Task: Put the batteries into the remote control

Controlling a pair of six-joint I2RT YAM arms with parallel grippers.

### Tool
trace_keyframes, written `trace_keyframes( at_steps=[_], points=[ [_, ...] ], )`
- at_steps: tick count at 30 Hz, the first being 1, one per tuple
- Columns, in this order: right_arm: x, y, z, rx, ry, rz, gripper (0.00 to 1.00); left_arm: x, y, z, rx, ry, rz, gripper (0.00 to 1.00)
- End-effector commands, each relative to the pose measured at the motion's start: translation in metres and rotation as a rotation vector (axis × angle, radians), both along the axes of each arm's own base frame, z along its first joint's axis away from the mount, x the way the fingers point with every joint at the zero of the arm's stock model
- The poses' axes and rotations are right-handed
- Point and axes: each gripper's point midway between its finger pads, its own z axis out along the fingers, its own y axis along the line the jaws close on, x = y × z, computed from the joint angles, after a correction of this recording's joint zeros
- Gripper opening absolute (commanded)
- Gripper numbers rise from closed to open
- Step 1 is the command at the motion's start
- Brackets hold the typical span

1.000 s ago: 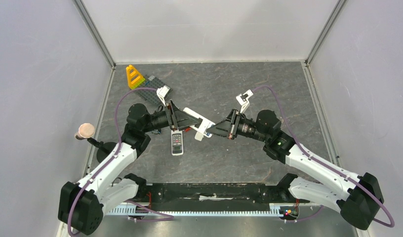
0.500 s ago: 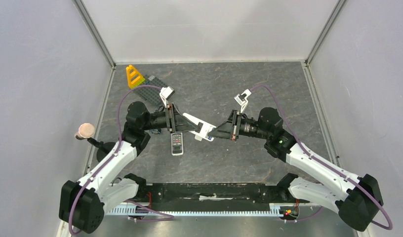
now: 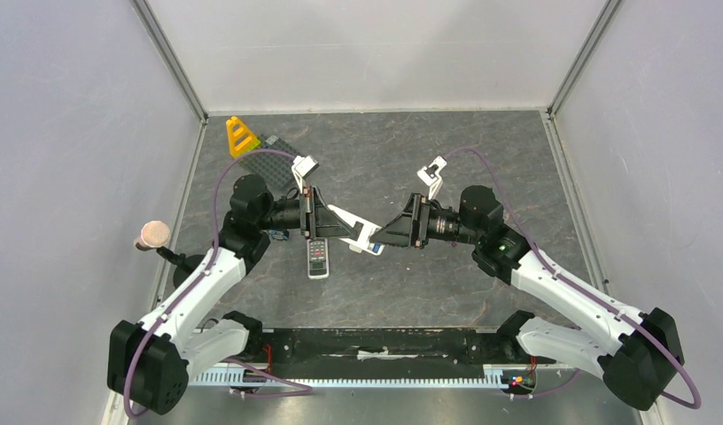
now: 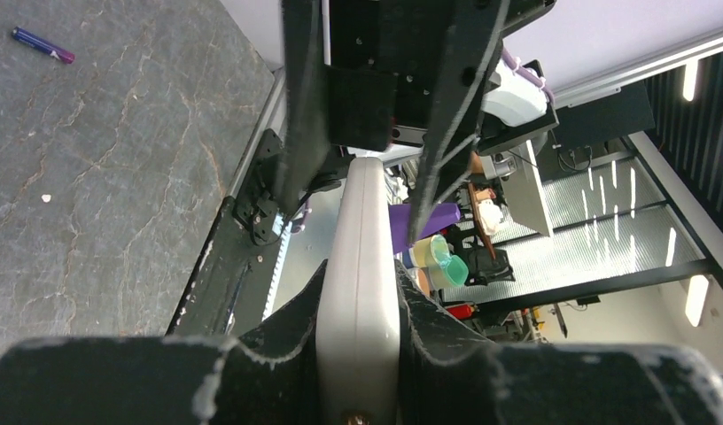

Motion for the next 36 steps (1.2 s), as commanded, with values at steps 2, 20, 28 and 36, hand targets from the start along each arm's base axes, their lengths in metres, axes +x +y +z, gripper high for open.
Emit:
trace_keyframes(
  at_steps=[2,20,28,36],
  points=[
    [0.015,-0.01,0.023,0.02,-0.097,-0.096,0.83,0.008,-0.003,0.004,0.002,-0.047,0.016,0.02],
    [0.111,-0.174,-0.115,-1.06,-0.184,-0.633,0.82,0.059,0.033,-0.04,0.122,0.025,0.325,0.02],
    [0.119,-0.179,-0.181,-1.268,-0.116,-0.381,0.81,0.061,0.035,-0.049,0.145,0.04,0.327,0.02],
    [0.14,-0.199,-0.213,-1.331,-0.042,-0.37,0.66,0.068,0.034,-0.059,0.162,0.056,0.321,0.02]
  ],
)
